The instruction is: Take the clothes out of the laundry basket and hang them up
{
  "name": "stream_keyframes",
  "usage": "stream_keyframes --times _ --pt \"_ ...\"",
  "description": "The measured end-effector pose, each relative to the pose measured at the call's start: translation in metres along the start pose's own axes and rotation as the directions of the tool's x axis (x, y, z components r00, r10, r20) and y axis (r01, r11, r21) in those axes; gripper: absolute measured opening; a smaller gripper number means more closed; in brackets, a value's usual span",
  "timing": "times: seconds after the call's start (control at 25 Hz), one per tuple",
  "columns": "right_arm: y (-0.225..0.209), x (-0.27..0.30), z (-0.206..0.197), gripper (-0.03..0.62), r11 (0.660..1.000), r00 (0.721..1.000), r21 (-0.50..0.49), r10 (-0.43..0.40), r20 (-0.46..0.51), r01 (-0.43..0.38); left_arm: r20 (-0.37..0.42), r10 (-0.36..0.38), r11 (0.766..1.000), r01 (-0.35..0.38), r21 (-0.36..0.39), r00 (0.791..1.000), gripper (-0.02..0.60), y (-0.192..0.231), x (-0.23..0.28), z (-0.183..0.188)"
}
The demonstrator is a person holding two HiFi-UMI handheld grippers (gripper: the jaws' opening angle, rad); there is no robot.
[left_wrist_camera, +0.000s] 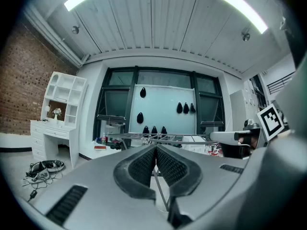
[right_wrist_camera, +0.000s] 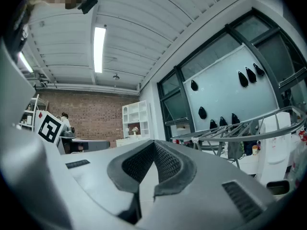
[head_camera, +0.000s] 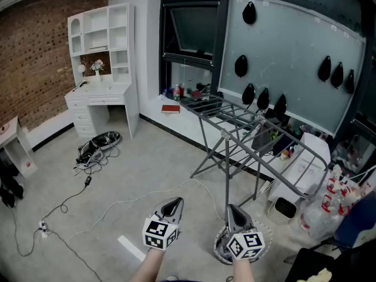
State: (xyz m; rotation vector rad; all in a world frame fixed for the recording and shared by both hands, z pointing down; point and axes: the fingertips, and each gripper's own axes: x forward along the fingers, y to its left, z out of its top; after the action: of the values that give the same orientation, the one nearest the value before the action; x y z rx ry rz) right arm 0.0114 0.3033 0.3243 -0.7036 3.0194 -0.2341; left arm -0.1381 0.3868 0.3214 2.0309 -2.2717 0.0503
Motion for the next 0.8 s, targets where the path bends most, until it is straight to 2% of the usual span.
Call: stream_keyframes --times 0.4,0.6,0.8 --pt "-0.004 0.002 -0.004 0.0 1.0 1.0 -0.006 -0.012 -0.017 0.012 0.0 0.001 1.0 -0.001 -0.014 1.0 0.021 0.001 0.003 -0.004" --pt "0.0 -0.001 -0.006 0.002 0.999 1.0 0.034 -0.017 -0.001 0.017 0.028 -0.032 0.998 0.033 -0.046 0.999 0.021 0.0 -0.002 -0.005" --pt "0.006 -0.002 -0.014 0.002 0.999 0.999 0.03 -0.023 -0.022 0.023 0.017 -0.081 0.994 0.082 -0.079 0.997 0.023 -0.005 -0.003 -0.014"
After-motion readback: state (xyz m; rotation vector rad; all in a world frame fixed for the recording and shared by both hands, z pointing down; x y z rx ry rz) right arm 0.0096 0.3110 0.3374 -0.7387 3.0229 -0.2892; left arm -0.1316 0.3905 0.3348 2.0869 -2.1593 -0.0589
